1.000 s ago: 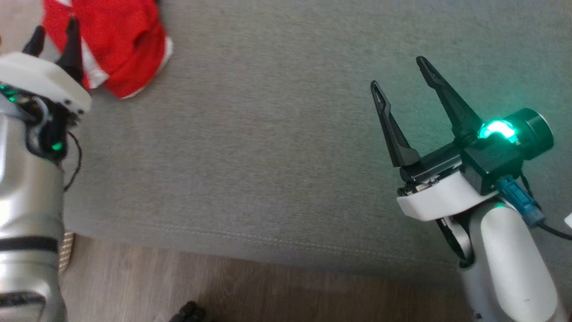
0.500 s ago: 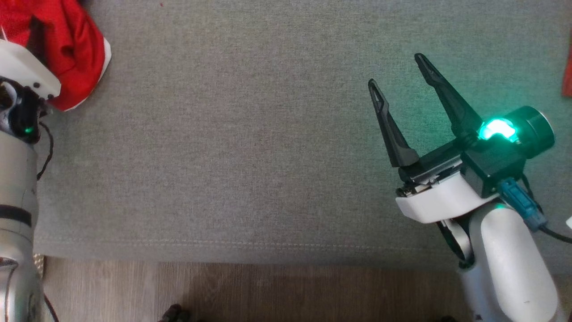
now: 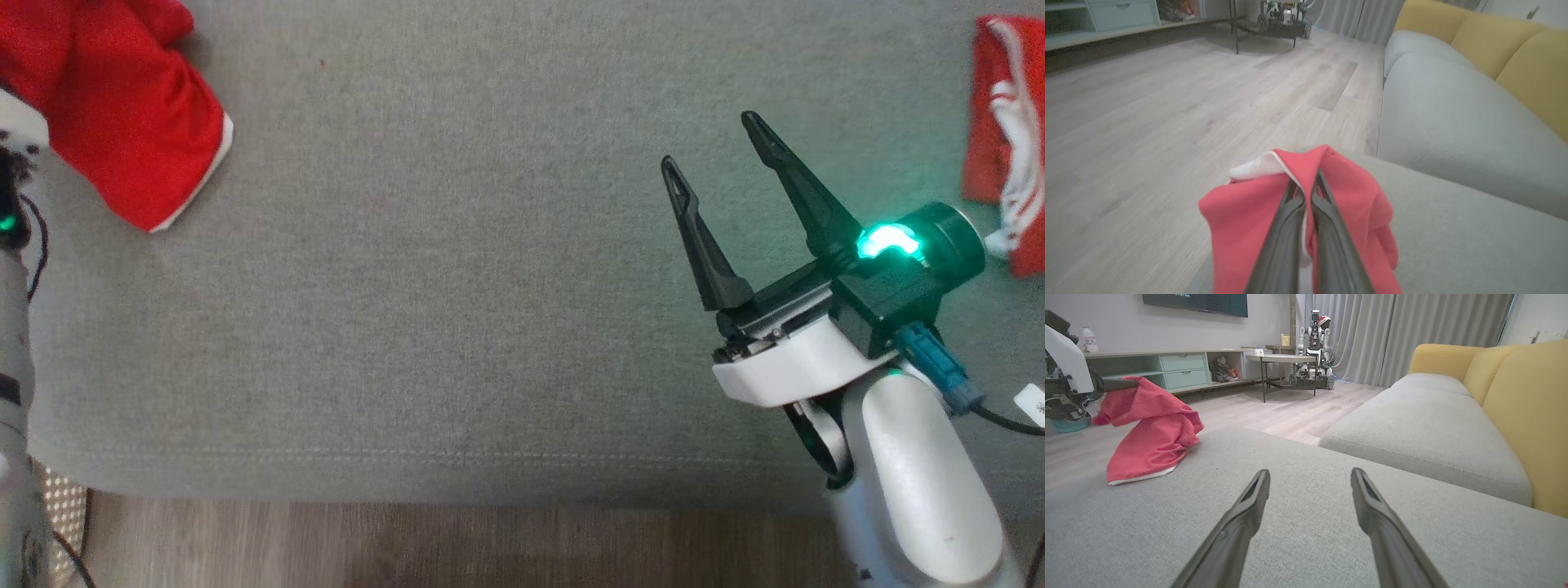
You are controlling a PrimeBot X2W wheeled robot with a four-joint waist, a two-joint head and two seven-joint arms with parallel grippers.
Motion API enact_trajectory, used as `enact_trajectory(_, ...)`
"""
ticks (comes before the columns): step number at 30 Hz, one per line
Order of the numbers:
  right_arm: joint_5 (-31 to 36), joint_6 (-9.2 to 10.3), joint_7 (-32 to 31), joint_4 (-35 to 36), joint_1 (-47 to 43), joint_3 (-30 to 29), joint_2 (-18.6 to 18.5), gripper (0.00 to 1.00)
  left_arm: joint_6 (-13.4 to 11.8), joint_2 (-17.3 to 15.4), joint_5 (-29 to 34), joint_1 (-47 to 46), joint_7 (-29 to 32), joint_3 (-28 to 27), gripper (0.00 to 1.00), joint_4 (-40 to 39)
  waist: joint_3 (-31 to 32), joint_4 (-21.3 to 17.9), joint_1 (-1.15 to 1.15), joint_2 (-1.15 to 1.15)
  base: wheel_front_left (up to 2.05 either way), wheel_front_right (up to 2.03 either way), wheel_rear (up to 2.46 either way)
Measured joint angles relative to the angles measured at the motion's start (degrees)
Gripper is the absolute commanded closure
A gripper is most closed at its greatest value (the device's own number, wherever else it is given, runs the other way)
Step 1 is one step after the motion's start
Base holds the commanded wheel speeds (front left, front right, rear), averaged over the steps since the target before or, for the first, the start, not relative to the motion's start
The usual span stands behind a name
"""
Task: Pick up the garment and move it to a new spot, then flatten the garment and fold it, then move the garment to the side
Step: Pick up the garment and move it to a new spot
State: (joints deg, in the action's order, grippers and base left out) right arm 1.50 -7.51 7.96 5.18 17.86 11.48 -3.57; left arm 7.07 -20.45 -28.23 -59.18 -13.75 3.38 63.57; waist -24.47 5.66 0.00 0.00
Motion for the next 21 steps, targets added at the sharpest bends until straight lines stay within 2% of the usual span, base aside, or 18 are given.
enact_trajectory(4, -1.08, 0.0, 0.57, -0.91, -0.16, -0.05, 0.0, 0.0, 0.04, -0.01, -0.01, 0.03, -0.46, 0.41, 1.0, -3.78, 2.72, -0.39, 0.0, 0.0, 0.0, 0.0, 0.0)
enact_trajectory(12, -3.55, 0.0, 1.85, -3.19, -3.14, -0.11, 0.0, 0.0, 0.05, 0.43, -2.16, 2.28, -0.45, 2.21, 1.0, -17.01, 9.46, -2.37, 0.0, 0.0, 0.0, 0.0, 0.0)
enact_trajectory(15, -4.1, 0.0, 2.31, -3.57, -3.49, -0.12, 0.03, 0.0, 0.05, 1.85, -5.8, 4.77, 1.6, 2.3, 1.0, -23.6, 11.09, -4.02, 0.0, 0.0, 0.0, 0.0, 0.0)
enact_trajectory(19, -4.63, 0.0, 2.75, -3.69, -3.54, -0.35, 0.03, 0.0, -0.03, 5.54, -8.38, 8.58, 5.45, 3.77, 1.0, -32.87, 12.39, -6.58, 0.0, 0.0, 0.0, 0.0, 0.0)
enact_trajectory(21, -4.98, 0.0, 3.0, -3.71, -3.69, -0.3, 0.03, 0.0, -0.84, 7.1, -9.01, 10.1, 7.32, 4.87, 1.0, -37.41, 12.75, -7.96, 0.0, 0.0, 0.0, 0.0, 0.0)
